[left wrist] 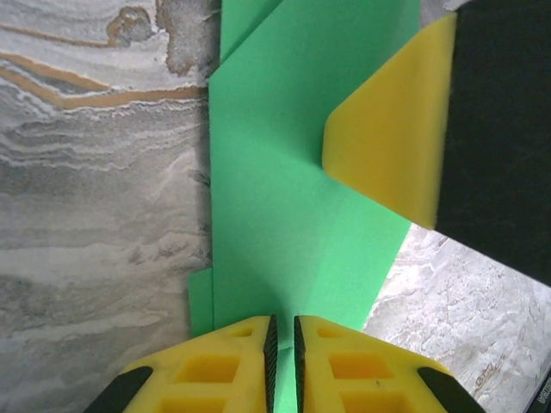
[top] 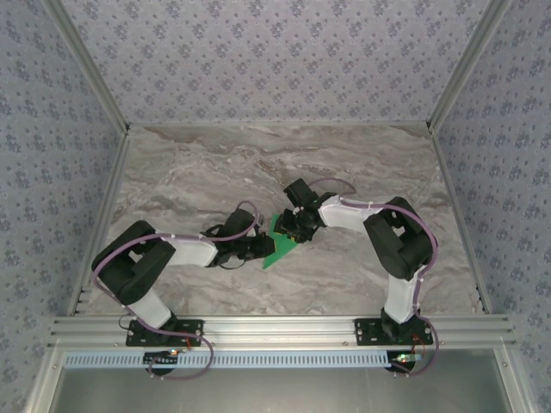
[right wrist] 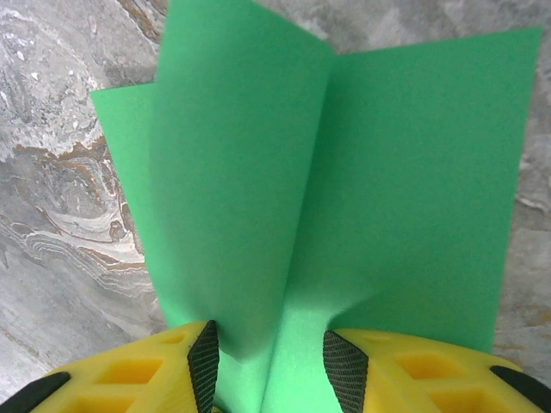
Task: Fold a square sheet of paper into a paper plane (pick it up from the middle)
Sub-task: Fourth fold the wing at the center of the table.
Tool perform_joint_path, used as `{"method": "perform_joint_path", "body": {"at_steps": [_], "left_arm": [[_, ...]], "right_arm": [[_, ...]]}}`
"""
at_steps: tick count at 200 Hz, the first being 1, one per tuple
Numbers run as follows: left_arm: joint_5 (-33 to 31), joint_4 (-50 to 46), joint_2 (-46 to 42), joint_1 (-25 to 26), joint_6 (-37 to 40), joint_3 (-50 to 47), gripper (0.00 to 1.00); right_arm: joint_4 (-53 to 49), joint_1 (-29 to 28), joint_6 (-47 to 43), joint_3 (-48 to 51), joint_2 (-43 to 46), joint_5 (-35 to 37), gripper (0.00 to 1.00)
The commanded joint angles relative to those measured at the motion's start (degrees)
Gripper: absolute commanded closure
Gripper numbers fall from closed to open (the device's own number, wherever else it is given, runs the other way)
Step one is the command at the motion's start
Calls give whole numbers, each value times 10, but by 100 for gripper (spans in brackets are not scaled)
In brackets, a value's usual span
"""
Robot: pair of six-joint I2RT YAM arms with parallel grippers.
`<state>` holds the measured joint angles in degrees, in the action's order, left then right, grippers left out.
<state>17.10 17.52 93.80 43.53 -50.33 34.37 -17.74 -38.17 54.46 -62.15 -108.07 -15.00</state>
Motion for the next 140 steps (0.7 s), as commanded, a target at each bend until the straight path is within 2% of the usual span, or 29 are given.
{"method": "perform_joint_path", "body": {"at_steps": [1,32,66,100,140], "left_arm": [[-6,-48,13,3,18,15,86],[-4,-91,23,3,34,28,92],[-3,-139,35,2,54,37,99],[-2,-171,46,3,75,45,100],[-4,-185,56,4,87,53,100]], "right_arm": [[-48,-3,2,54,-103,63,54],[-51,-1,1,52,-77,54,55],[-61,9,-18,35,-12,39,56],[-22,27,-65,30,69,-5,56],[19,22,-114,46,96,-37,78]]}}
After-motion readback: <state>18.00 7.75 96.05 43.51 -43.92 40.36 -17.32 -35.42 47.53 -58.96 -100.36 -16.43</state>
